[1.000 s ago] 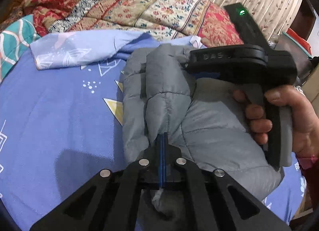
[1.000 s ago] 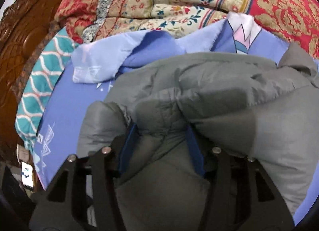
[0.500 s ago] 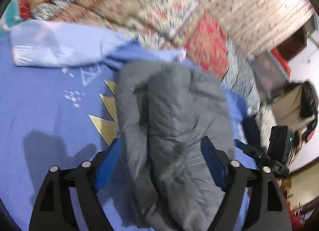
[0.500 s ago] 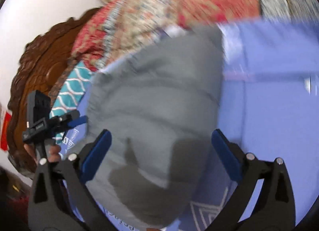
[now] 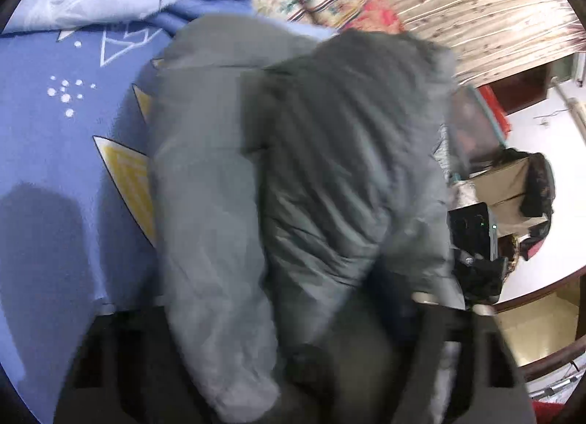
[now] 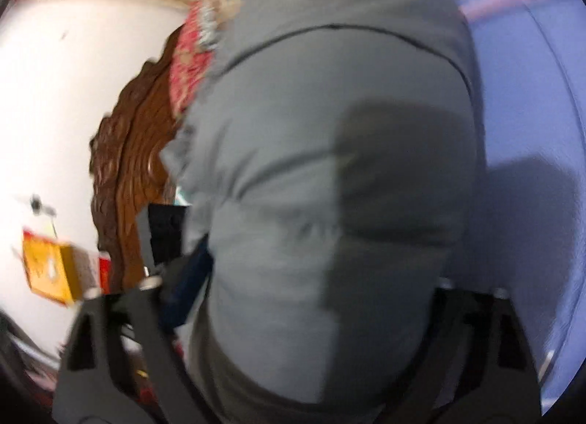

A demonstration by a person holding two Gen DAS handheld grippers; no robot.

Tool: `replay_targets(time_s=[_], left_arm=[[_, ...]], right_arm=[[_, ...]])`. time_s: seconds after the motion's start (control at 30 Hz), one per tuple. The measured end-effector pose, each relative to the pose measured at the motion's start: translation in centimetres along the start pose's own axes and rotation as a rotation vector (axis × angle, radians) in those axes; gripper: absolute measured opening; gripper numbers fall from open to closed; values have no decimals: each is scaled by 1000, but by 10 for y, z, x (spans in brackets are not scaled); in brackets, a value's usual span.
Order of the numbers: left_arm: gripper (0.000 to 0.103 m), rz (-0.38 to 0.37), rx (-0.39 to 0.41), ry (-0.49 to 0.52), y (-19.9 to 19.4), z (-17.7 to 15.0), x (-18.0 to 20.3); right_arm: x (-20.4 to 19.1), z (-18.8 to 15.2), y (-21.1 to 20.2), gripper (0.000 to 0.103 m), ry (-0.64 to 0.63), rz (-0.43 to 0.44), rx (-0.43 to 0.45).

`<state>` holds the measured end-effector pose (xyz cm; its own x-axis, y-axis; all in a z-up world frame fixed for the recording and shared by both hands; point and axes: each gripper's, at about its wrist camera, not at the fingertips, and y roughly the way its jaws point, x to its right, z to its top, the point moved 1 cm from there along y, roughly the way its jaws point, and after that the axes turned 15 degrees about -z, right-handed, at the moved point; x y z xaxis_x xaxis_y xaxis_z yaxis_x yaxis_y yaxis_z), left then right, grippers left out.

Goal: Fold large clothes

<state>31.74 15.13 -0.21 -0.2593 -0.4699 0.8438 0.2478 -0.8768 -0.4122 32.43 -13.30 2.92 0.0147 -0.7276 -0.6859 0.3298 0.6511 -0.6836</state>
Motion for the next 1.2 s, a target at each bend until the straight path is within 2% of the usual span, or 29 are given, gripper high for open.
replay_targets(time_s=[0.03, 0.1, 0.17, 0.23, 0.3, 0.43, 0.47, 0.5, 0.53, 0.57, 0.6, 0.63, 0.67, 0.7, 0.73, 0.8, 0.87, 0.9, 1.0, 1.1, 1.13, 1.2], left_arm=[[79, -5, 23, 17, -8, -4, 6], [76, -47, 71, 34, -29, -14, 15], [75, -79, 143, 67, -65, -21, 27], [75, -75, 203, 103, -101, -22, 36], [75, -42, 263, 137, -137, -18, 41], [75, 141, 373, 188, -218, -1, 38], [75, 225, 399, 188, -233, 8, 33], [76, 350, 431, 181, -247, 21, 23], [80, 487, 445, 169, -251, 34, 11], [91, 650, 432, 140, -252, 49, -7], [93, 817, 381, 69, -251, 63, -35], [93, 926, 334, 12, -248, 70, -56], [93, 1057, 282, -40, -245, 75, -80], [93, 1136, 272, -32, -244, 75, -92], [93, 1165, 269, -14, -245, 71, -96], [93, 1156, 292, 2, -247, 65, -94], [93, 1109, 379, 19, -252, 60, -76], [93, 1109, 410, 28, -255, 59, -68], [93, 1122, 563, 67, -284, 32, -27], [93, 1066, 689, 22, -313, -8, 1], [93, 1057, 703, 5, -316, -7, 3], [93, 1048, 697, -22, -314, -41, 17]], right_arm=[[-16, -2, -6, 61, -44, -6, 18], [-47, -6, -13, 53, -92, 28, 35], [-89, -12, -19, 52, -187, 41, 65], [-126, -15, -17, 52, -260, 54, 84], [-170, -14, -6, 51, -335, 64, 108], [-244, 6, 43, 51, -422, 56, 132], [-266, 16, 68, 52, -435, 18, 148], [-277, 24, 85, 60, -445, -42, 167], [-293, 35, 115, 66, -466, -191, 205], [-303, 45, 147, 75, -494, -385, 231], [-308, 49, 171, 77, -523, -525, 239], [-311, 50, 193, 77, -550, -666, 250], [-313, 47, 206, 77, -566, -744, 255], [-306, 40, 214, 77, -584, -771, 247], [-296, 32, 215, 77, -595, -744, 228], [-289, 19, 214, 77, -604, -703, 213], [-290, 8, 209, 77, -612, -690, 225], [-288, 5, 207, 77, -610, -696, 232], [-288, -1, 188, 77, -565, -689, 266], [-284, -17, 153, 77, -509, -648, 294], [-281, -25, 142, 77, -497, -634, 296], [-270, -49, 119, 77, -466, -615, 289]])
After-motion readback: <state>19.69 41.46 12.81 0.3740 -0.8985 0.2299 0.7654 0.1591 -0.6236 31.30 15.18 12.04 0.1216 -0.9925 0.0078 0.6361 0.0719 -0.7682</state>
